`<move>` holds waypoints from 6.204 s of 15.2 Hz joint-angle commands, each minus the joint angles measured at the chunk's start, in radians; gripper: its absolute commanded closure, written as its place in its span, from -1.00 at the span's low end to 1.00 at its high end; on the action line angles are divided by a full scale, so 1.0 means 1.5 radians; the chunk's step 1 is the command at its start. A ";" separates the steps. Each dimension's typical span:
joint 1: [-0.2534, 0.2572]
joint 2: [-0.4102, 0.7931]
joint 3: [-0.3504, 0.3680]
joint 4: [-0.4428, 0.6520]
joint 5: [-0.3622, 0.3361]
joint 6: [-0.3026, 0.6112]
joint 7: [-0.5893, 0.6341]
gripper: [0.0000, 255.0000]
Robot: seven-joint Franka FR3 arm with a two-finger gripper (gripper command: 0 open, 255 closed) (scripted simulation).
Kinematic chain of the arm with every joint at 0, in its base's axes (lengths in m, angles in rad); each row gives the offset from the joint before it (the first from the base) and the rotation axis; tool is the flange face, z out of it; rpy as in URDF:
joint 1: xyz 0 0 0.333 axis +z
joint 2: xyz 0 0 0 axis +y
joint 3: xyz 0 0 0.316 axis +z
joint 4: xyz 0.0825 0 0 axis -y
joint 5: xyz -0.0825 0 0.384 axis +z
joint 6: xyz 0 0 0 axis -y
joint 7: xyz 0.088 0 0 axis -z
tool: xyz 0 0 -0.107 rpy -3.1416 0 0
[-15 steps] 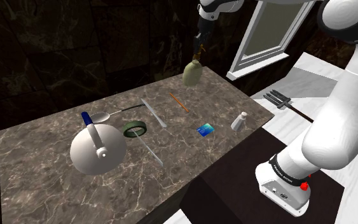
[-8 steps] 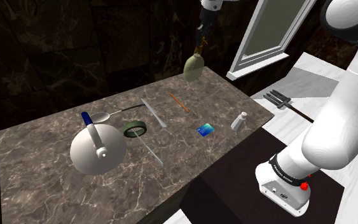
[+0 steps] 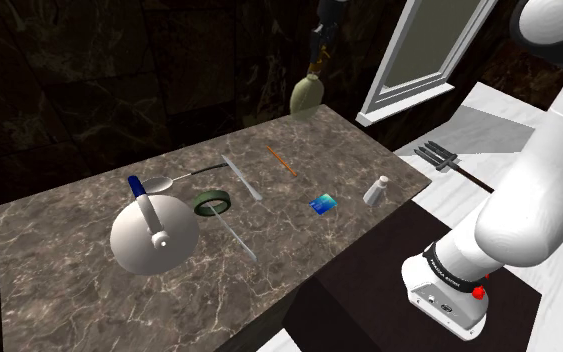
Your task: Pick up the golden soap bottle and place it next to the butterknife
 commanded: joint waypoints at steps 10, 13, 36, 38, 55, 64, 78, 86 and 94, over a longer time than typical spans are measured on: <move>0.066 -0.169 0.047 -0.092 -0.030 -0.073 0.117 1.00; 0.082 -0.207 0.065 -0.101 -0.033 -0.101 0.152 1.00; 0.187 -0.308 0.227 0.030 -0.018 -0.330 0.423 1.00; 0.187 -0.319 0.226 -0.002 -0.016 -0.309 0.422 1.00; 0.191 -0.387 0.222 -0.229 -0.004 -0.149 0.413 1.00; 0.193 -0.404 0.224 -0.327 0.000 -0.069 0.411 1.00; 0.196 -0.407 0.230 -0.455 0.005 0.056 0.410 1.00; 0.197 -0.395 0.234 -0.516 0.006 0.130 0.412 1.00; 0.198 -0.371 0.240 -0.574 0.004 0.212 0.415 1.00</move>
